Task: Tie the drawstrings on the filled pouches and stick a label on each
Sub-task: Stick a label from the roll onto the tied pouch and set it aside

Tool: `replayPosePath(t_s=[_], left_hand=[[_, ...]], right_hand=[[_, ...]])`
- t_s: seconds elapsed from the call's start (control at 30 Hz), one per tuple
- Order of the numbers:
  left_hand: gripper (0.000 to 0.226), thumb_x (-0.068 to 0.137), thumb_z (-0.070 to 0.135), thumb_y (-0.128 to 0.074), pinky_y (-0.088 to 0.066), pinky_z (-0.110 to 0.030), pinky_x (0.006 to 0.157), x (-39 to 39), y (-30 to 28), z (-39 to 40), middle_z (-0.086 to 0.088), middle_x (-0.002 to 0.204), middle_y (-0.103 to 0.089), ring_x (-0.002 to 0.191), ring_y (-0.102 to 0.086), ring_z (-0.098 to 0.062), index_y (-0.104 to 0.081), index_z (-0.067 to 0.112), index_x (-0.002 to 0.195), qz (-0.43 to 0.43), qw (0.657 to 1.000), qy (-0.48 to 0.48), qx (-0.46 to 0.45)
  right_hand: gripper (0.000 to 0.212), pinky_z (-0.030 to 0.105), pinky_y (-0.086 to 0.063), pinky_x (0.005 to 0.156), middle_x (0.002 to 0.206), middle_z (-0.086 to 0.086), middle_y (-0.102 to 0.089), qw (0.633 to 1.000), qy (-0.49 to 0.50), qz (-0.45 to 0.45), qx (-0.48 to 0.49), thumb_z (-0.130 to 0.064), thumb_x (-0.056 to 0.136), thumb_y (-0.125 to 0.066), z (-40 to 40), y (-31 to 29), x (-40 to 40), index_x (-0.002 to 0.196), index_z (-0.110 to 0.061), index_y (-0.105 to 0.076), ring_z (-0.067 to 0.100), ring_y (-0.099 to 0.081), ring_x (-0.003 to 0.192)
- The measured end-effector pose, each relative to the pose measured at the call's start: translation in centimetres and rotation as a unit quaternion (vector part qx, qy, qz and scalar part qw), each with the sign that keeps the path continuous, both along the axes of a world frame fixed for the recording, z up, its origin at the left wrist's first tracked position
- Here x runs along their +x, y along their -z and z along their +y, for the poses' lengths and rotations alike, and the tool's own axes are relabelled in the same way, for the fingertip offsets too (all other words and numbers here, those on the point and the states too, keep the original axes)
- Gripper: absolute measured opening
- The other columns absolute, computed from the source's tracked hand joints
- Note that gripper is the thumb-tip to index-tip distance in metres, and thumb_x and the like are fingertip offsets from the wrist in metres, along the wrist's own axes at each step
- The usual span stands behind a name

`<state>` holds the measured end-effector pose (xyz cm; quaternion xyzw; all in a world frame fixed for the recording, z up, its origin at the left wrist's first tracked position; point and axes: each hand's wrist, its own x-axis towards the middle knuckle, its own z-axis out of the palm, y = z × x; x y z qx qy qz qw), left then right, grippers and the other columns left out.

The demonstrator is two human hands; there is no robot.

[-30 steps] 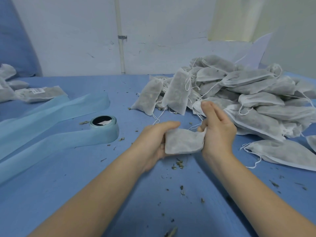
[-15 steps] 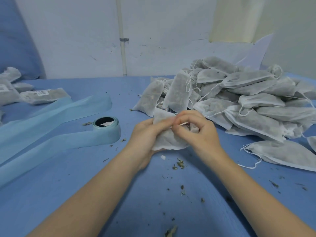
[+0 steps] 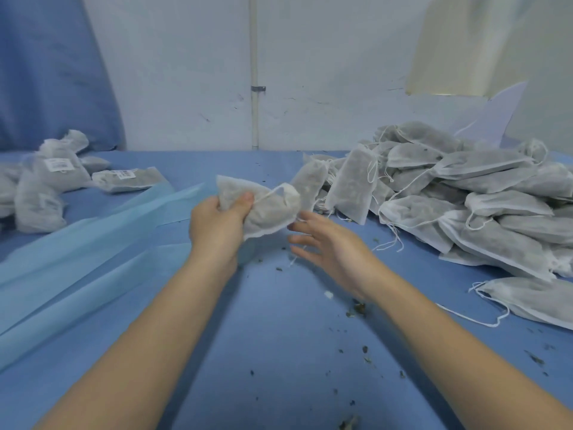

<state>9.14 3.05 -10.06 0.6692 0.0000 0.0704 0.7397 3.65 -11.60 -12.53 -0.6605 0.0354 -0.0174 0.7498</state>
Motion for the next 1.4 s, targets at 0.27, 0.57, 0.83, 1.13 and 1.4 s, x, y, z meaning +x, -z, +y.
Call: replayPosePath(t_s=[0.27,0.57,0.83,1.13,1.4], left_hand=[[0.01,0.09,0.025,-0.061,-0.05,-0.049,0.091,2.9,-1.0,4.1,-0.01,0.105,-0.066,0.101,-0.062,-0.031,-0.061,0.015,0.091,0.0,0.995,-0.086,0.039],[0.015,0.09,0.021,-0.06,-0.048,-0.05,0.093,3.4,-0.2,3.5,-0.013,0.106,-0.066,0.102,-0.062,-0.032,-0.061,0.01,0.1,0.022,0.998,-0.034,0.04],[0.021,0.09,0.027,-0.059,-0.046,-0.043,0.092,3.3,0.2,3.0,-0.011,0.105,-0.064,0.102,-0.058,-0.031,-0.058,0.008,0.1,-0.039,0.985,-0.051,0.159],[0.024,0.091,0.028,-0.058,-0.045,-0.043,0.093,3.5,0.5,3.0,-0.012,0.107,-0.065,0.104,-0.058,-0.032,-0.06,0.007,0.103,-0.018,0.986,-0.059,0.158],[0.027,0.091,0.027,-0.057,-0.045,-0.045,0.095,3.6,0.5,3.3,-0.012,0.109,-0.065,0.106,-0.058,-0.032,-0.06,0.005,0.107,-0.006,0.989,-0.05,0.139]], right_hand=[[0.071,0.021,-0.043,0.097,0.127,-0.006,-0.053,0.927,-0.033,-0.045,-0.371,-0.018,0.083,-0.073,3.6,0.7,4.1,0.145,-0.019,-0.039,0.006,-0.057,0.097],[0.041,0.013,-0.04,0.058,0.077,-0.011,-0.056,0.929,0.007,-0.077,-0.363,-0.027,0.07,-0.084,4.9,1.6,5.7,0.1,-0.031,-0.058,0.0,-0.048,0.059],[0.064,0.032,-0.053,0.079,0.108,0.002,-0.063,0.928,0.068,-0.095,-0.354,-0.033,0.063,-0.084,7.4,2.2,6.5,0.115,-0.013,-0.053,0.009,-0.063,0.093],[0.053,0.009,-0.047,0.079,0.103,-0.004,-0.068,0.961,0.012,-0.031,-0.275,-0.016,0.072,-0.083,4.9,2.0,4.0,0.121,-0.014,-0.06,0.006,-0.065,0.086],[0.026,0.0,-0.038,0.066,0.076,-0.007,-0.067,0.94,0.089,-0.085,-0.318,-0.017,0.075,-0.081,5.4,2.3,4.7,0.099,-0.012,-0.072,-0.017,-0.055,0.062]])
